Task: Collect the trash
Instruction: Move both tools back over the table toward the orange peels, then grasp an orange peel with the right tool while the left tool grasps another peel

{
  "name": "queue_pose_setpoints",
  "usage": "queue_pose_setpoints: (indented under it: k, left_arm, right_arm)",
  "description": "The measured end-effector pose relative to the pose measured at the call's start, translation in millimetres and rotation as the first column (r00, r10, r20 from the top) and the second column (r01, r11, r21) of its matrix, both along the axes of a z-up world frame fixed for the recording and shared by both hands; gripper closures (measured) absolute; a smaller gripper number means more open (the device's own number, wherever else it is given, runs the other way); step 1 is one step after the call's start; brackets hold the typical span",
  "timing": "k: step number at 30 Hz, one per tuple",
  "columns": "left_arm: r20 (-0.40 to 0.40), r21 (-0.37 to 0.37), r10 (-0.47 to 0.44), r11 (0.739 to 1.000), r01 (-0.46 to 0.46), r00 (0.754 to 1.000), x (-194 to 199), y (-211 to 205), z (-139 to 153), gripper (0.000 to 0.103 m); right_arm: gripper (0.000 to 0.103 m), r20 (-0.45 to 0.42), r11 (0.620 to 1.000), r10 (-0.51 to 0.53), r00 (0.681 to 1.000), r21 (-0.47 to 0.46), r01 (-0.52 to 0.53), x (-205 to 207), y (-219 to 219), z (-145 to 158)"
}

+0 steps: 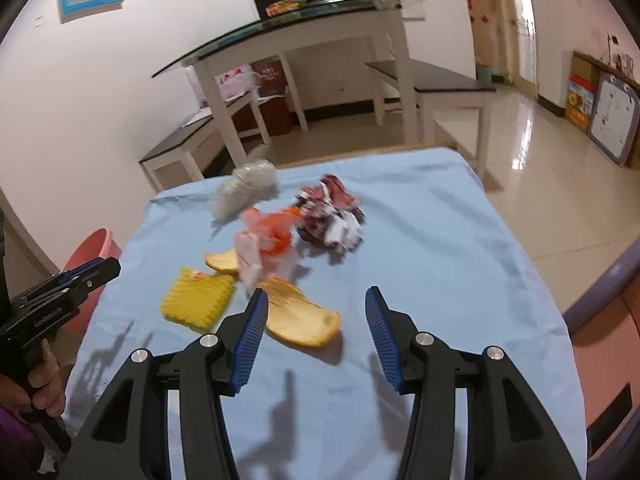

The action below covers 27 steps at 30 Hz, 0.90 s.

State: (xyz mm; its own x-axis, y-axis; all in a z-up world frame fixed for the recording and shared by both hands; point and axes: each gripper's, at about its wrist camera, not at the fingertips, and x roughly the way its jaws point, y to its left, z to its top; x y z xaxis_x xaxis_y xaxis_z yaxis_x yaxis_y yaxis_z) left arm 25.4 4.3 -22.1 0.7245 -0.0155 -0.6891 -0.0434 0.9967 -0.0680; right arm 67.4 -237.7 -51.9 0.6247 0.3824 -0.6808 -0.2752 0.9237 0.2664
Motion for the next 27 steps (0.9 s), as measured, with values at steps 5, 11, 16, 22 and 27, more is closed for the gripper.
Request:
queue_pose_setpoints:
  k: [5,11,16,22,27]
  left_arm:
    - [-0.017,0.014,-0.039,0.999,0.039,0.999,10,-15,-5,0.063]
    - [-0.043,-0.003,-0.072,0.997,0.072,0.996,29,-28,-12,0.063]
    - [-0.07,-0.018,-0.103,0.995,0.102,0.992,46,-38,-20,0.063]
    - [-0.108,-0.02,-0.128,0.992,0.126,0.986,66,-52,-34,0.063]
    - [-0.131,-0.032,-0.136,0.991,0.133,0.982,81,-57,-44,0.063]
  right_arm:
    - [0.053,-0.056,1.0,-0.002,0.998,0.022,0.003,4,-3,-15]
    - [0.056,-0.111,1.0,0.02,0.994,0.019,-0.018,8,3,-27]
    - [0.079,-0.14,0.999,0.021,0.99,0.033,-0.016,11,3,-32]
    - [0.092,-0.156,0.998,0.022,0.988,0.058,-0.013,13,1,-35]
    - [0.097,-0.142,0.996,0.009,0.99,0.089,0.004,11,-5,-33]
